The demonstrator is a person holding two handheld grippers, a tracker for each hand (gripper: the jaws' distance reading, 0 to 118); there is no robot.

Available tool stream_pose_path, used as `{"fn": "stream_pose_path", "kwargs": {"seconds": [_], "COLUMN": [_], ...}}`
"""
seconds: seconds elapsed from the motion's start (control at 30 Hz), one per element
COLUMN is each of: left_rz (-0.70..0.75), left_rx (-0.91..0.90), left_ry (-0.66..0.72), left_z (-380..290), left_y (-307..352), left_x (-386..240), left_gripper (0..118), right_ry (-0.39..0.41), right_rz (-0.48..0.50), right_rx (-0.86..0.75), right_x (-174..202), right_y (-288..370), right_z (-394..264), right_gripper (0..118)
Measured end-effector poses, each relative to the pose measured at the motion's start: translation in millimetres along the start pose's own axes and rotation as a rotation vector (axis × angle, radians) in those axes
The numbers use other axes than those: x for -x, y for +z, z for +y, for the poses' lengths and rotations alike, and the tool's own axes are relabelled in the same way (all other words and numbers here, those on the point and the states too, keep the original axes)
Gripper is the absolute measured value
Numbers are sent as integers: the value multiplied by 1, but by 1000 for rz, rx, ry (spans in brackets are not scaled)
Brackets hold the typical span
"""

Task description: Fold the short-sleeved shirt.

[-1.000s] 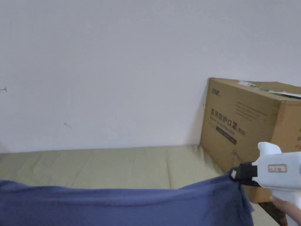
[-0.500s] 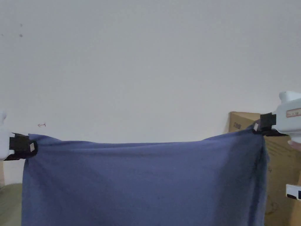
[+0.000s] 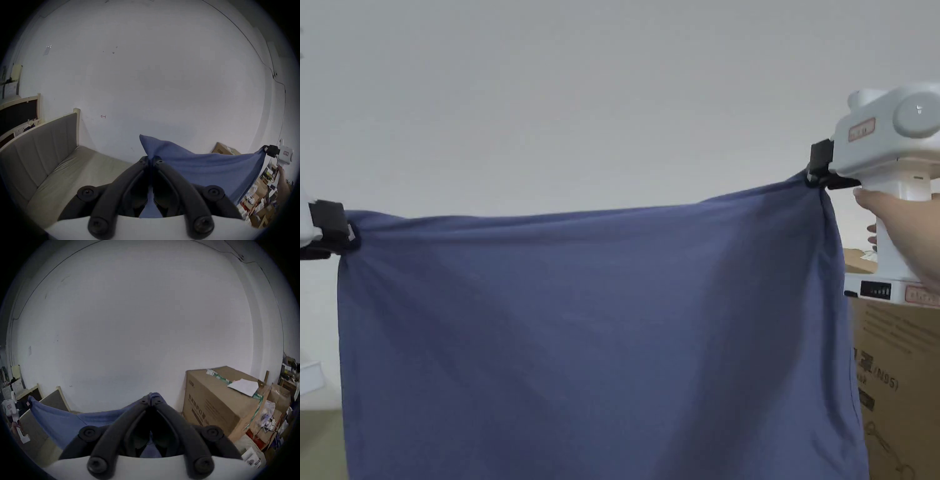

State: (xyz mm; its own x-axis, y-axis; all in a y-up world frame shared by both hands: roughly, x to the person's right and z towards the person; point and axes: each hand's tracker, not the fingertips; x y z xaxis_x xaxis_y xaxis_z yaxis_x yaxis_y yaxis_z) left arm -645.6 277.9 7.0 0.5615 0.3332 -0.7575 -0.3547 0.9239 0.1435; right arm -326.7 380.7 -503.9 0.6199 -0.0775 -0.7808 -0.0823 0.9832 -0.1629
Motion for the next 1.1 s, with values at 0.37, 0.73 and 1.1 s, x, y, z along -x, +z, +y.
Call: {"fn": "stream_pose_path", "kwargs": {"seconds": [0.37,0.73,1.1], "left_rz": [6,88,85], "left_rx": [19,686,962], "left_ry": [-60,-19,-55], "left_z": [-67,-377,-461], "left_y": [-62,2,198], "left_x": [14,131,158], "left_gripper": [3,3,3], "right_ry": [10,-140,-58], "right_rz": [-7,-18,104], "right_rx": [43,757,1077], "right_x": [-6,-83,-118], "right_y": [-51,30,231], "right_z": [-106,-492,-597], "right_gripper": [0,0,0]}}
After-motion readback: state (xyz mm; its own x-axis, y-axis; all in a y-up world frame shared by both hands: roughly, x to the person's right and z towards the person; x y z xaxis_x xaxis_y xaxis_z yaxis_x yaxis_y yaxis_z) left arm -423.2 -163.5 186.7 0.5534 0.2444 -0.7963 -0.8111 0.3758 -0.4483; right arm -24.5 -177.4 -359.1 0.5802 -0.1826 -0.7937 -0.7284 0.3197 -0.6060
